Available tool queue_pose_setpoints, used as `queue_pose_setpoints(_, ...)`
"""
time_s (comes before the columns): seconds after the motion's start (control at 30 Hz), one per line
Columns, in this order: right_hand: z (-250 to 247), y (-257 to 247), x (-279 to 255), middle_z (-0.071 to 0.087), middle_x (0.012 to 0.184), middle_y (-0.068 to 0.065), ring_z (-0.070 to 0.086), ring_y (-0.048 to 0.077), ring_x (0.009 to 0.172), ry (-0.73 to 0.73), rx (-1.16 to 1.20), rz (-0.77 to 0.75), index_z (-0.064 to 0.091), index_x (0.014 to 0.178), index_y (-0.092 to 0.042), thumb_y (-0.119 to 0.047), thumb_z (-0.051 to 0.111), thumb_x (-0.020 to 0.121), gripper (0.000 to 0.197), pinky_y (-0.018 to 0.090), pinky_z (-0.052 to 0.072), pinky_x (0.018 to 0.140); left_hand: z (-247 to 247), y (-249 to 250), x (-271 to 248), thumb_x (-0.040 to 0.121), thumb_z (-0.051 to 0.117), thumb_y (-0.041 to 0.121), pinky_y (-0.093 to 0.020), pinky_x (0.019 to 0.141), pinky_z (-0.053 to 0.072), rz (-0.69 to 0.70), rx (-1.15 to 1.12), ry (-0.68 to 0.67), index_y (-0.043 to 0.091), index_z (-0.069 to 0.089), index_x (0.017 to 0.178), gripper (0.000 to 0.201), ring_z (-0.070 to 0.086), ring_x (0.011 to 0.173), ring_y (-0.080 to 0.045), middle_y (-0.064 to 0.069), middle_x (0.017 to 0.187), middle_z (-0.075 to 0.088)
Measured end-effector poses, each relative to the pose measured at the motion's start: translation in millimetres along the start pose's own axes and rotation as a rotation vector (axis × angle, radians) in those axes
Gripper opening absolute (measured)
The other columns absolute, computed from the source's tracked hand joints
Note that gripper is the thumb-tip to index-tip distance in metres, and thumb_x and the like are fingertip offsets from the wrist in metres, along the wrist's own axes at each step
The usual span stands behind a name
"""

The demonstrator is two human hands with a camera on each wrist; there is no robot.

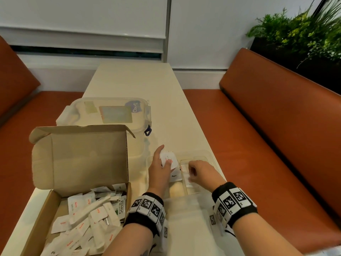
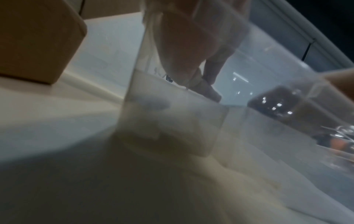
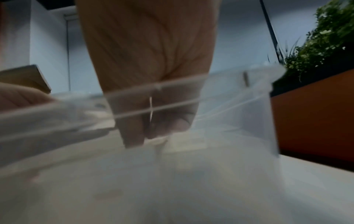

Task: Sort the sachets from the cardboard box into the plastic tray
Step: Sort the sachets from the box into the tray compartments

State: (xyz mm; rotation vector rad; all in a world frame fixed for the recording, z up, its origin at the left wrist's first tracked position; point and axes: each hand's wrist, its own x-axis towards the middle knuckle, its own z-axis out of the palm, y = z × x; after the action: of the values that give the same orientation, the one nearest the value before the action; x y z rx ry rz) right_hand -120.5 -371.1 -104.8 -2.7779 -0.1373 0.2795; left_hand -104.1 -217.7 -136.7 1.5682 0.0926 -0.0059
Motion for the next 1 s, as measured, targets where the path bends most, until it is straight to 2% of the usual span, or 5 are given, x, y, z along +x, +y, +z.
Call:
queue_pose_setpoints(0.23,-9.3,-21.9,7.4,0.065,0.083,-0.001,0.058,0.013,0.072,0.284,0.495,0.063,0.064,0.103,-0.018,-0.026,0.06,0.091,0.015,0.028,0.051,0.071,-0.7,2.1,-2.7,0.096,0.048,0.005,-0.031,0.075,0.057,-0.064,-0.114,-0.196,0.042,0.038,0.134,0.053,0.065,0.095,-0.021,-0.012,0.119,0.059)
queue_pose_setpoints(0.4,-7.5,-21.8,4.6,0.061,0.072,0.002,0.055,0.014,0.067,0.258,0.706,0.083,0.066,0.086,-0.013,-0.012,0.069,0.083,0.004,0.027,0.053,0.063,-4.6,6.4,-2.2,0.096,0.047,0.006,-0.039,0.082,0.057,-0.048,-0.048,-0.225,0.038,0.042,0.133,0.049,0.061,0.099,-0.033,-0.021,0.115,0.058)
queue_pose_setpoints(0.57,-5.3,-15.7,-0.1,0.063,0.069,0.005,0.06,0.014,0.062,0.368,0.889,0.119,0.057,0.08,-0.009,-0.006,0.068,0.084,0.012,0.02,0.05,0.056,-5.9,7.3,-1.1,0.099,0.034,0.003,-0.022,0.074,0.053,-0.013,-0.026,-0.097,0.034,0.052,0.115,0.04,0.063,0.091,-0.011,-0.001,0.103,0.062)
queue_pose_setpoints(0.83,-14.1,-9.2,-0.8,0.063,0.067,-0.004,0.051,-0.001,0.056,0.296,0.742,0.069,0.07,0.08,-0.015,-0.012,0.069,0.083,0.005,0.008,0.04,0.054,-4.8,9.4,-0.3,0.097,0.036,0.005,-0.019,0.058,0.046,0.01,0.074,-0.112,0.032,0.045,0.121,0.037,0.053,0.068,-0.012,0.002,0.102,0.062)
queue_pose_setpoints(1.0,-16.1,-16.0,3.2,0.064,0.069,-0.005,0.053,-0.002,0.06,0.297,0.682,0.01,0.071,0.084,-0.015,-0.012,0.067,0.085,0.005,0.004,0.039,0.056,0.4,12.9,-0.8,0.088,0.064,0.014,-0.013,0.067,0.048,0.116,0.151,-0.145,0.03,0.062,0.09,0.016,0.064,0.082,-0.011,0.005,0.088,0.067)
